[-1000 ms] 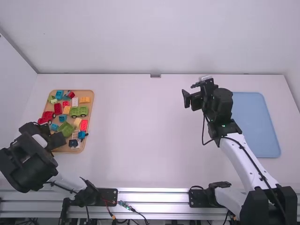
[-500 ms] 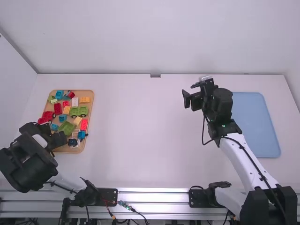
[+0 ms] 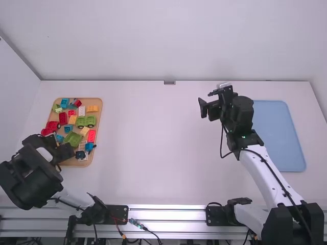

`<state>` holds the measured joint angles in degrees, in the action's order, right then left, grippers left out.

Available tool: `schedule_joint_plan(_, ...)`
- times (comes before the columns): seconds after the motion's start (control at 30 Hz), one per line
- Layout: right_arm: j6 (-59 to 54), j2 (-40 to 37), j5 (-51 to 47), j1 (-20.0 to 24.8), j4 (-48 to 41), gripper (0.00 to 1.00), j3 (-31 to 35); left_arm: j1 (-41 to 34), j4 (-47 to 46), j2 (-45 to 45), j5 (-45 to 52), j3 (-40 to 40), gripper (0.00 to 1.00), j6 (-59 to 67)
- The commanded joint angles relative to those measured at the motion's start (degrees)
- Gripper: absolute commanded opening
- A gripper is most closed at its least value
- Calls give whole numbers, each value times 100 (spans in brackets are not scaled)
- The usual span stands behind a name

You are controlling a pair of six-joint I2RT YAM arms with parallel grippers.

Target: Assemble lego blocks to make yellow taxi

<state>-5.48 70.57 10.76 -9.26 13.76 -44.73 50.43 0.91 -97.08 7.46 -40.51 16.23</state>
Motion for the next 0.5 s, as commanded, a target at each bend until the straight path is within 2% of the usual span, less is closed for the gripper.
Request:
schedule_joint_plan(0.0,15,-1,-11,-22,-13,99,-149,44,106,-55,18,175,92,-168)
schedule_joint_plan(0.37,15,-1,-11,-20,-33,99,-149,41,814,-55,-159,614,90,-562)
schedule_joint_plan(0.47,13,-1,-11,-20,-50,99,-149,39,794,-55,-159,592,85,-656)
